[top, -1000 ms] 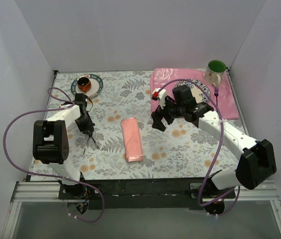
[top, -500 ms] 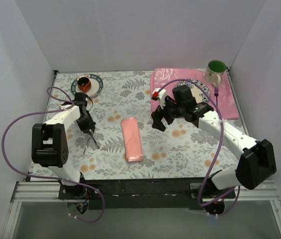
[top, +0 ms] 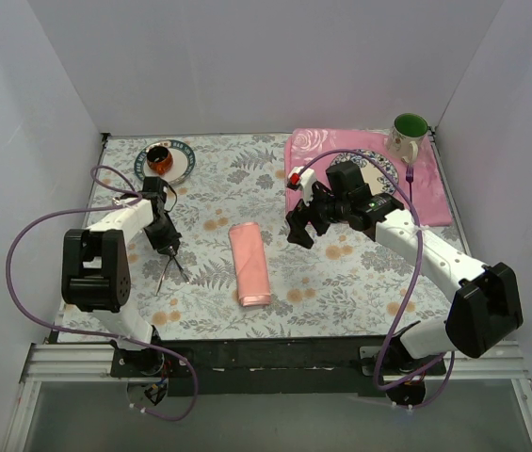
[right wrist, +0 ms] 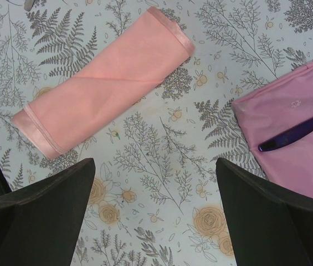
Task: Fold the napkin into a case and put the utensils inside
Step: Pick up the spoon from the corner of the board.
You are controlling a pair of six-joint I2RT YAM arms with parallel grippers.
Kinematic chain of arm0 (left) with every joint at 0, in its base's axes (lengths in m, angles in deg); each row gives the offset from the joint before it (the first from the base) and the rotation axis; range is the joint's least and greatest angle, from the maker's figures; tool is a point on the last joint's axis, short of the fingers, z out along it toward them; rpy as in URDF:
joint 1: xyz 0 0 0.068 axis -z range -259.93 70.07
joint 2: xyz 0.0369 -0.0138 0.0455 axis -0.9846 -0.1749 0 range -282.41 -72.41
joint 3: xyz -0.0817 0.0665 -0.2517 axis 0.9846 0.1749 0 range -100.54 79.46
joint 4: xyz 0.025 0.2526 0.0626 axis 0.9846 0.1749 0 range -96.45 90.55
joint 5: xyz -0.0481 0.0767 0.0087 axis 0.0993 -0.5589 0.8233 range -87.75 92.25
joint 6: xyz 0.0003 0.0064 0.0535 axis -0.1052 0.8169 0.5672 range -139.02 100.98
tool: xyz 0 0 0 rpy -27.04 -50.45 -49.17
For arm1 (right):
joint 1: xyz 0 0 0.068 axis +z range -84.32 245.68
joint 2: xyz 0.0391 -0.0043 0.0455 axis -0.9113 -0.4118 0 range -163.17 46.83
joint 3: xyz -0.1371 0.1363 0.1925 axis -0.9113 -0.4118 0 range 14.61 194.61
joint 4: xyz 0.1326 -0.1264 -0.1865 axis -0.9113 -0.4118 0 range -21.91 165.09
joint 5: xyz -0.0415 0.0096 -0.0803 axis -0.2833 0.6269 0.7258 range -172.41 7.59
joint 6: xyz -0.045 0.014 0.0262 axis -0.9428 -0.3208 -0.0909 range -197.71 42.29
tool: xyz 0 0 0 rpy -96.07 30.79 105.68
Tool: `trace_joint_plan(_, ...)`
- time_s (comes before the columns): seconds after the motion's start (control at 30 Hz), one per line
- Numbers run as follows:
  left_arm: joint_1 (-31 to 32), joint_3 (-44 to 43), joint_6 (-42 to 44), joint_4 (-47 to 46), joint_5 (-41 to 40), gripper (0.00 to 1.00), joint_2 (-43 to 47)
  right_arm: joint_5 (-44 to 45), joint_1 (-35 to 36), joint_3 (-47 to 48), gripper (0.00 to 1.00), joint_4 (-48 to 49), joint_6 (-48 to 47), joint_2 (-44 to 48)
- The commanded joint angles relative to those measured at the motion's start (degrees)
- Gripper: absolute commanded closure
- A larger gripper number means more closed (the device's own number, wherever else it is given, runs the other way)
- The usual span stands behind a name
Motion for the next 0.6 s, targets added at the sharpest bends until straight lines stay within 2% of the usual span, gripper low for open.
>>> trace_joint_plan(0.0,0.24,0.11,-0.02,-0.28,-1.66,0.85,-0.41,-0.46,-0.41,2.00,0.01,1.56,0.85,-0.22)
trace_joint_plan(0.37,0.33,0.99,-0.19,-1.69,-2.27,0.87,-4.62,0.42,-0.67,2.09,0.01,1.56,0.76,-0.22)
trace_joint_plan(0.47,0.68,-0.24,0.07,-1.42,-1.49,1.00,-5.59,0.86,-0.67,2.26,0.01,1.39,0.67,0.05)
trace_joint_plan(0.57,1.91,-1.47,-0.10,-0.63,-0.78,1.00,-5.33,1.03,-0.84,2.35,0.01,1.12,0.32,0.40)
